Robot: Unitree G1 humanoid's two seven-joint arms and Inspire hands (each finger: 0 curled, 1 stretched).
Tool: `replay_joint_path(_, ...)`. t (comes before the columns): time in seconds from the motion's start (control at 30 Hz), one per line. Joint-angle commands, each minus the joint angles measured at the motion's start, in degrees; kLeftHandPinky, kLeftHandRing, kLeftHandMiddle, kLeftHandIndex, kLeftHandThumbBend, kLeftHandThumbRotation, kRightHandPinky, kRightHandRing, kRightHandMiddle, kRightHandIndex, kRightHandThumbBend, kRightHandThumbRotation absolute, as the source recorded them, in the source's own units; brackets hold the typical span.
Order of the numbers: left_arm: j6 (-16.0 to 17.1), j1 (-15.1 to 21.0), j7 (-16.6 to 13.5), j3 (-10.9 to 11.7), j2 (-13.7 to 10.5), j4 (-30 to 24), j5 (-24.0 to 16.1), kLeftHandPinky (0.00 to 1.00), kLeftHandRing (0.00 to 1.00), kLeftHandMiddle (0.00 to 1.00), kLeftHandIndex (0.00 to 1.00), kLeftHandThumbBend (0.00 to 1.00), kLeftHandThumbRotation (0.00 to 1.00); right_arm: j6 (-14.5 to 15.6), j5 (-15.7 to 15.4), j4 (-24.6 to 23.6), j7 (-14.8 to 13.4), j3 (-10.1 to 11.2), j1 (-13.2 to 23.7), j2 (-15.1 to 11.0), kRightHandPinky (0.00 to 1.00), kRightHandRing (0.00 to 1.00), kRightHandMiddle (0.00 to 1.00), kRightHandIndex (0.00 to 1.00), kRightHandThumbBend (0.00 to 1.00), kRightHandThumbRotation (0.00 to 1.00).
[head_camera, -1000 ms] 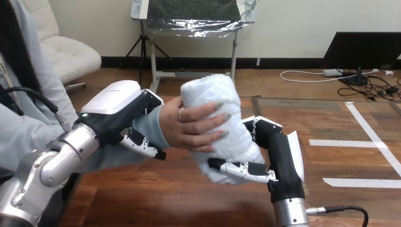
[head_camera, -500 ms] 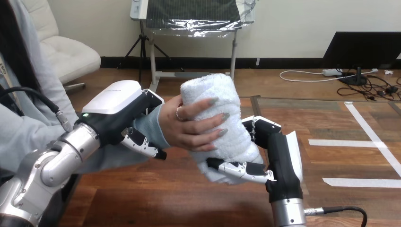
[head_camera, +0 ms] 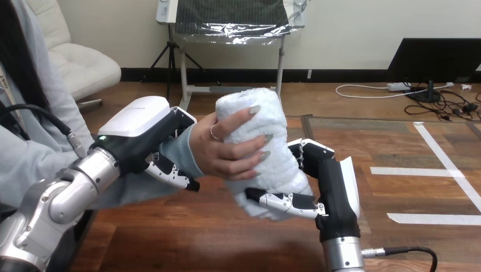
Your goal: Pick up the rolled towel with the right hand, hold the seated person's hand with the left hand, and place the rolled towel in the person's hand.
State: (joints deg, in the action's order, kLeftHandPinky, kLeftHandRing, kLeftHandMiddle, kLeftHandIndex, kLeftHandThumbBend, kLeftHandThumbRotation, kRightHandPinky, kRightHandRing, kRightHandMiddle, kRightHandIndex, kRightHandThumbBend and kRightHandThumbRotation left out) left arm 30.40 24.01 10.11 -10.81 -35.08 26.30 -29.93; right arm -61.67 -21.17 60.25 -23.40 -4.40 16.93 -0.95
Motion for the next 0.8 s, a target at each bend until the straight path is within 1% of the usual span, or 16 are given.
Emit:
replay_joint_path(0.0,1.7,3.3,-1.5,0.3,0.7,-2.2,0.5,0.24,0.3,0.38,0.39,0.84,0.0,0.6,-1.3,-2.2,1.2,-2.4,4.1,1.6,0.27,0.32,0.41,0.42,0.77,0.0)
replay_joint_path(0.1,1.5,3.0,-1.4,0.3,0.6,-2.6,0.6,0.25,0.32,0.39,0.4,0.84,0.0,2.2,-1.5,-2.7,1.2,-2.5,3.9,1.5,0.28,0.34,0.42,0.43,0.78,0.0)
replay_joint_path(0.23,2.2,2.9,-1.6,0.3,0.4,-2.4,0.6,0.27,0.34,0.41,0.42,0.85,0.0,2.8,-1.1,-2.9,1.9,-2.5,3.6,1.3,0.31,0.36,0.44,0.45,0.8,0.0)
replay_joint_path(0.33,2.4,2.6,-1.7,0.4,0.2,-2.5,0.5,0.3,0.37,0.43,0.44,0.85,0.0,3.1,-0.8,-3.1,2.5,-2.5,3.4,1.2,0.35,0.41,0.47,0.49,0.82,0.0)
replay_joint_path(0.37,2.4,2.5,-1.7,0.5,0.2,-2.6,0.5,0.33,0.39,0.45,0.47,0.85,0.0,3.2,-0.8,-3.1,2.7,-2.6,3.4,1.1,0.39,0.45,0.51,0.52,0.84,0.0)
replay_joint_path(0.6,2.6,1.7,-2.0,0.8,-0.2,-3.4,0.4,0.41,0.47,0.52,0.55,0.87,0.03,4.5,-0.6,-3.9,4.6,-2.7,3.0,0.1,0.53,0.59,0.61,0.63,0.88,0.0)
replay_joint_path(0.67,1.7,1.2,-1.8,0.9,-0.5,-4.3,0.1,0.44,0.5,0.55,0.58,0.88,0.05,4.8,-1.1,-4.0,4.7,-2.8,3.0,-0.4,0.57,0.62,0.64,0.66,0.89,0.0)
replay_joint_path(0.7,1.4,1.0,-1.7,1.0,-0.5,-4.5,0.0,0.47,0.53,0.57,0.61,0.89,0.07,4.9,-1.2,-4.0,4.7,-2.9,3.0,-0.5,0.6,0.65,0.67,0.69,0.9,0.01)
replay_joint_path(0.73,1.1,0.7,-1.7,1.0,-0.6,-4.9,0.0,0.48,0.54,0.58,0.62,0.9,0.08,5.4,-1.5,-4.2,5.3,-3.1,2.9,-1.0,0.62,0.66,0.68,0.7,0.9,0.01)
replay_joint_path(0.77,1.0,0.5,-1.7,1.1,-0.7,-5.1,0.0,0.49,0.55,0.6,0.64,0.91,0.09,5.8,-1.5,-4.4,5.7,-3.2,2.9,-1.2,0.63,0.68,0.7,0.72,0.9,0.03)
